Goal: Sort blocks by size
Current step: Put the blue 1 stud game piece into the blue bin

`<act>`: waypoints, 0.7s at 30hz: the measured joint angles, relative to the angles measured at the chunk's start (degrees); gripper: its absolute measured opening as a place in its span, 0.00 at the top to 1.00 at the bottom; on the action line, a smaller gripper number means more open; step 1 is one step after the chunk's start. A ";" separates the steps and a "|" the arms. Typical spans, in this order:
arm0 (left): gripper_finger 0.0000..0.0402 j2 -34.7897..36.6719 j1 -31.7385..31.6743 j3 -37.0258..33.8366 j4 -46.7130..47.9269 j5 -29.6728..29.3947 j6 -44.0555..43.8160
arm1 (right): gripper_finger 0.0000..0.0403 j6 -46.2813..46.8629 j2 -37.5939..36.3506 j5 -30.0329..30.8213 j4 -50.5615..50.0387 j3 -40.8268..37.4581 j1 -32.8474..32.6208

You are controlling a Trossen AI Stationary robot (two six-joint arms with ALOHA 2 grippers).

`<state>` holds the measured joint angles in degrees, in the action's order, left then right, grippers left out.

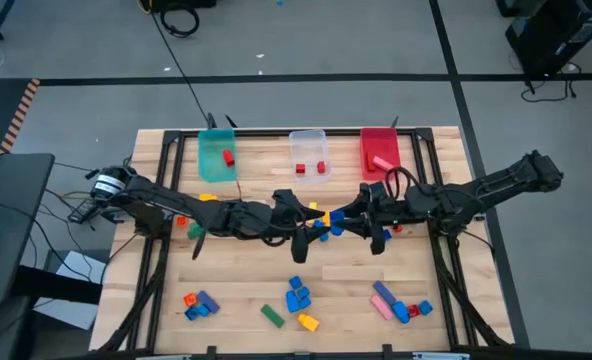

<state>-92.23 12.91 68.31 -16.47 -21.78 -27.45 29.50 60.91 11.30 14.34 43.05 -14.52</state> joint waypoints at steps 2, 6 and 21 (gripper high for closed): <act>0.42 -0.07 -0.01 0.00 -0.48 0.01 0.03 | 0.62 -0.17 -0.22 -0.06 -0.46 0.02 0.04; 0.42 -0.12 -0.13 0.01 -0.64 0.98 0.19 | 0.62 -0.72 -0.40 -0.42 -1.20 0.04 0.04; 0.42 -0.15 -0.15 0.00 -2.33 2.58 0.20 | 0.62 -1.28 -0.44 -2.43 -1.38 0.17 0.04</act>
<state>-92.38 12.75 68.31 -18.80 -19.20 -27.24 28.22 60.48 8.87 12.96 43.21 -14.48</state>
